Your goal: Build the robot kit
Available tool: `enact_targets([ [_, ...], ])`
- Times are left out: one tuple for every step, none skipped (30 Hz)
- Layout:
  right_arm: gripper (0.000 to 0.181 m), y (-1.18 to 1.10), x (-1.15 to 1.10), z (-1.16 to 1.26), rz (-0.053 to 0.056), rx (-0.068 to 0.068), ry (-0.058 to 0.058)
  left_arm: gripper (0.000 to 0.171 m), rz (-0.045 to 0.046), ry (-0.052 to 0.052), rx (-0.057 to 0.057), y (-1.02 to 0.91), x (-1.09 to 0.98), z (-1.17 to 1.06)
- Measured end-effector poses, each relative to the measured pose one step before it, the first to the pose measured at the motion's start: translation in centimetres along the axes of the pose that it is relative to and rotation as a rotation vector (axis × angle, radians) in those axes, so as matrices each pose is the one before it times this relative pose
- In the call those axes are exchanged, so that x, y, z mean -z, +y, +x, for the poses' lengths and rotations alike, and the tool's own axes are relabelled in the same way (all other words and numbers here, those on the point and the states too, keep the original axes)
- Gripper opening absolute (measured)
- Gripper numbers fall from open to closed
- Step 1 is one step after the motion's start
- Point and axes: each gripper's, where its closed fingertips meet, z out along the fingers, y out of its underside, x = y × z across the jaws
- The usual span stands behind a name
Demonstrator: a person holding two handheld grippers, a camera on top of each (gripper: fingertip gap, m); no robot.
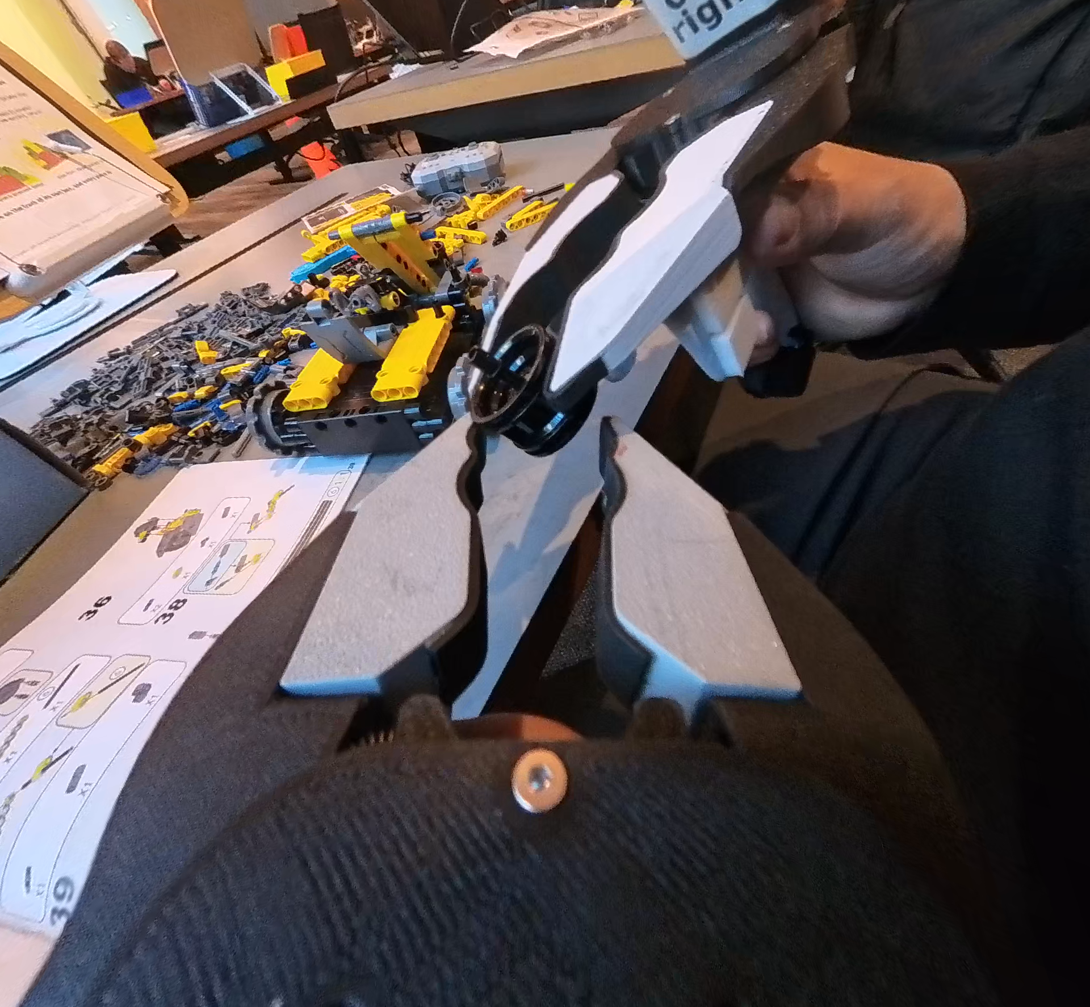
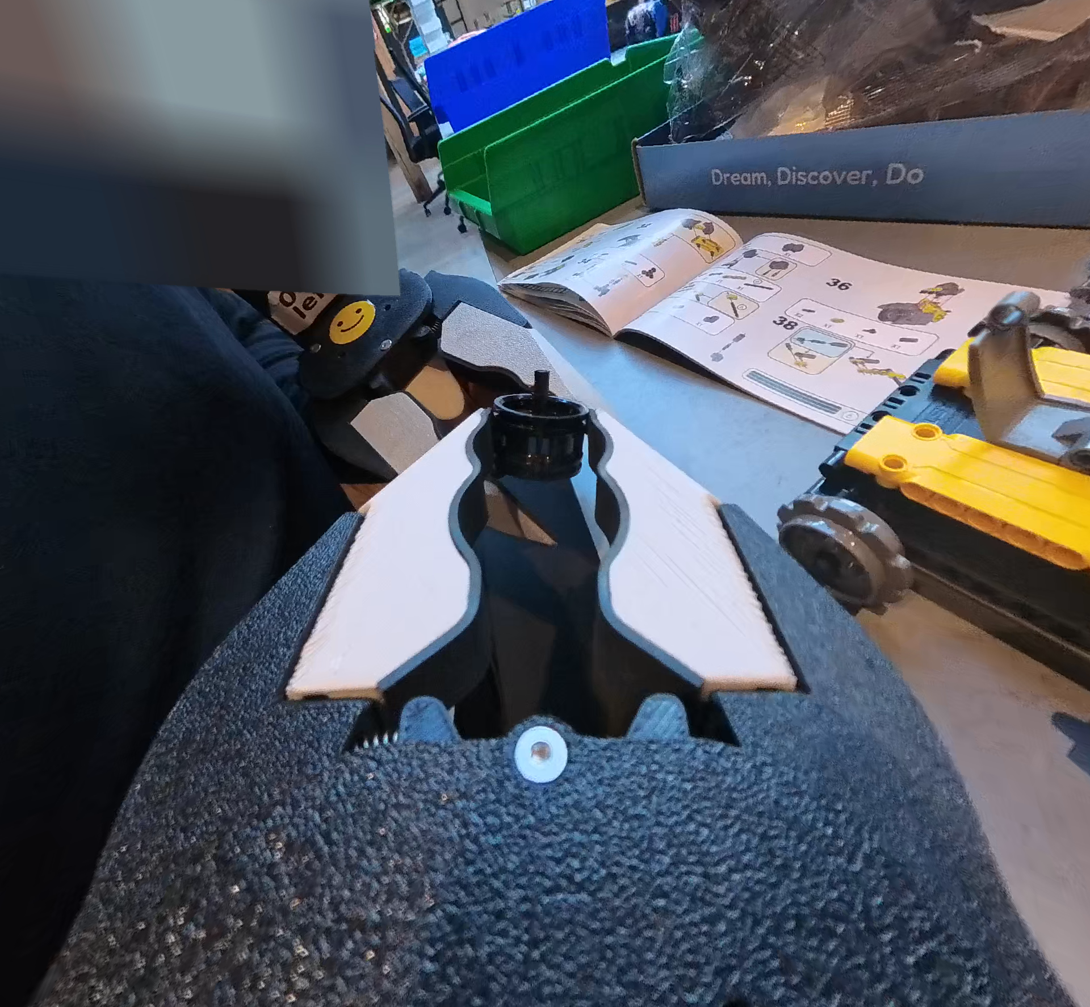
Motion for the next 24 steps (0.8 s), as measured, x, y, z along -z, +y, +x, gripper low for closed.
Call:
enact_targets([
  [0.032,0.049,0.081,0.038,-0.0007,-0.0011,-0.0002,0.037,-0.00156,0.0015,-0.0011,0.039,-0.044,0.063],
  [0.032,0.001,0.127,0.074,-0.0004,0.0035,0.0048,0.036,-0.00115,0.0018,-0.0004,0.038,-0.036,0.063],
  [0.032,-0.063,0.165,0.130,0.0016,0.0071,0.0088,0.035,-0.00035,0.0035,-0.0003,0.046,-0.046,0.093],
  [0.032,-0.106,0.209,0.139,0.0029,0.0071,0.0091,0.035,-0.00256,0.0023,0.0010,0.073,-0.058,0.069],
  [0.032,-0.124,0.222,0.147,0.0038,0.0049,0.0090,0.035,-0.00355,0.0016,0.0024,0.090,-0.058,0.048],
  [0.032,-0.139,0.236,0.184,0.0069,0.0027,0.0105,0.035,-0.00222,0.0030,0.0039,0.069,-0.053,0.059],
  [0.031,-0.128,0.225,0.197,0.0092,0.0002,0.0104,0.035,-0.00118,0.0036,0.0055,0.047,-0.040,0.037],
  [0.032,-0.083,0.211,0.198,0.0074,-0.0034,0.0084,0.035,0.00008,0.0027,0.0063,0.026,-0.025,0.023],
  [0.032,-0.031,0.174,0.192,0.0047,-0.0052,0.0072,0.035,0.00067,0.0025,0.0065,0.008,-0.010,-0.010],
  [0.032,-0.016,0.155,0.187,0.0045,-0.0043,0.0077,0.034,-0.00011,0.0024,0.0069,0.028,-0.007,-0.006],
  [0.032,-0.023,0.137,0.157,0.0046,-0.0034,0.0069,0.034,-0.00103,0.0012,0.0074,0.042,-0.007,-0.041],
  [0.032,-0.020,0.111,0.104,0.0036,-0.0032,0.0041,0.034,-0.00080,0.0004,0.0068,0.040,0.001,-0.055],
  [0.032,-0.024,0.089,0.065,0.0033,-0.0023,0.0024,0.034,-0.00034,0.0005,0.0055,0.022,0.007,-0.043],
  [0.032,-0.040,0.066,0.070,0.0033,-0.0001,0.0033,0.034,-0.00075,-0.0001,0.0045,0.034,0.006,-0.048],
  [0.032,-0.034,0.062,0.082,0.0027,0.0020,0.0055,0.034,-0.00076,-0.0005,0.0031,0.028,0.001,-0.035],
  [0.032,-0.020,0.062,0.088,0.0019,0.0028,0.0060,0.034,-0.00082,-0.0002,0.0016,0.015,0.001,-0.023],
  [0.032,-0.023,0.061,0.085,0.0008,0.0023,0.0049,0.034,-0.00128,0.0001,0.0005,0.035,-0.014,-0.006],
  [0.032,-0.014,0.052,0.062,0.0006,0.0010,0.0034,0.034,-0.00197,0.0006,-0.0001,0.031,-0.009,0.015],
  [0.032,-0.002,0.046,0.058,0.0005,-0.0008,0.0016,0.034,-0.00166,0.0008,0.0000,0.036,-0.014,0.020],
  [0.032,0.021,0.045,0.058,-0.0002,-0.0021,0.0009,0.034,-0.00059,0.0005,0.0001,0.016,-0.008,0.008],
  [0.032,0.022,0.032,0.062,-0.0003,-0.0019,0.0013,0.033,-0.00015,0.0009,0.0006,0.009,-0.011,0.016],
  [0.032,0.026,0.021,0.057,-0.0003,-0.0011,0.0017,0.033,-0.00010,0.0008,0.0021,0.003,-0.006,0.004],
  [0.032,0.023,0.032,0.028,-0.0003,-0.0007,0.0009,0.033,0.00143,0.0008,0.0040,-0.012,-0.012,-0.012],
  [0.032,0.020,0.025,-0.018,0.0007,0.0001,-0.0003,0.033,0.00208,0.0011,0.0062,-0.009,-0.023,-0.022],
])
